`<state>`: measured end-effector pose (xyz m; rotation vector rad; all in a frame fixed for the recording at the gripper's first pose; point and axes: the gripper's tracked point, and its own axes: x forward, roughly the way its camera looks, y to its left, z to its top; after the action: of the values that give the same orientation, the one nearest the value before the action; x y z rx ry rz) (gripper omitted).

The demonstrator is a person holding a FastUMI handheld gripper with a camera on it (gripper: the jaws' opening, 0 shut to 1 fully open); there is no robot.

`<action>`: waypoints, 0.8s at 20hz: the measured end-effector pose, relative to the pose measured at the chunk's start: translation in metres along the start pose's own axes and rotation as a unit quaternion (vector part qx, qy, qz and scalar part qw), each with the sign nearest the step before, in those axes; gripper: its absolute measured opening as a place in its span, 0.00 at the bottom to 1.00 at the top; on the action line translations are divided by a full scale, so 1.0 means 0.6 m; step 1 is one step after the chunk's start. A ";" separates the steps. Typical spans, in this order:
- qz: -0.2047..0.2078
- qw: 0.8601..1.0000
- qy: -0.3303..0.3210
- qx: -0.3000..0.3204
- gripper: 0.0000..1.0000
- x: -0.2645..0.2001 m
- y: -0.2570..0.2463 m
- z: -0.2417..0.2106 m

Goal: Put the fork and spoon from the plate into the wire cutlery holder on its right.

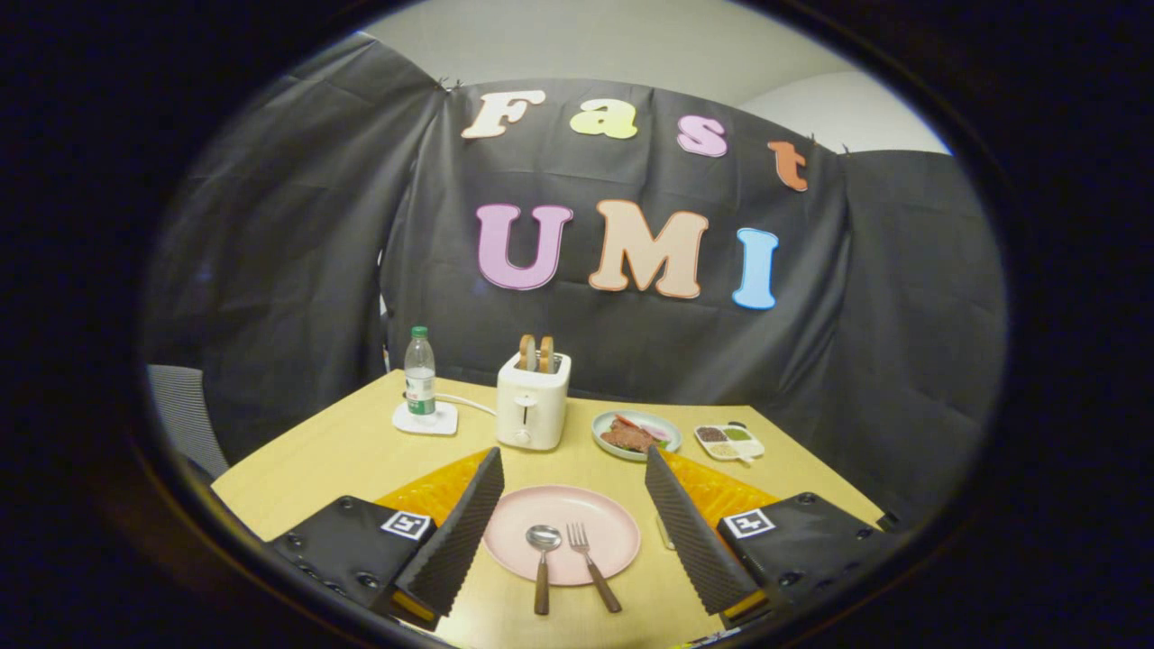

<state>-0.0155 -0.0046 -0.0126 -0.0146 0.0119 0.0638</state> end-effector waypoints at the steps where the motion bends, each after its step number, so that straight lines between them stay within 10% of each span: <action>1: 0.003 1.000 0.000 0.002 1.00 -0.004 0.001 -0.004; 16: 0.022 0.994 0.106 -0.028 1.00 0.000 -0.034 -0.200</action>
<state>-0.0156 -0.0265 -0.1324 -0.0763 0.2234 0.1073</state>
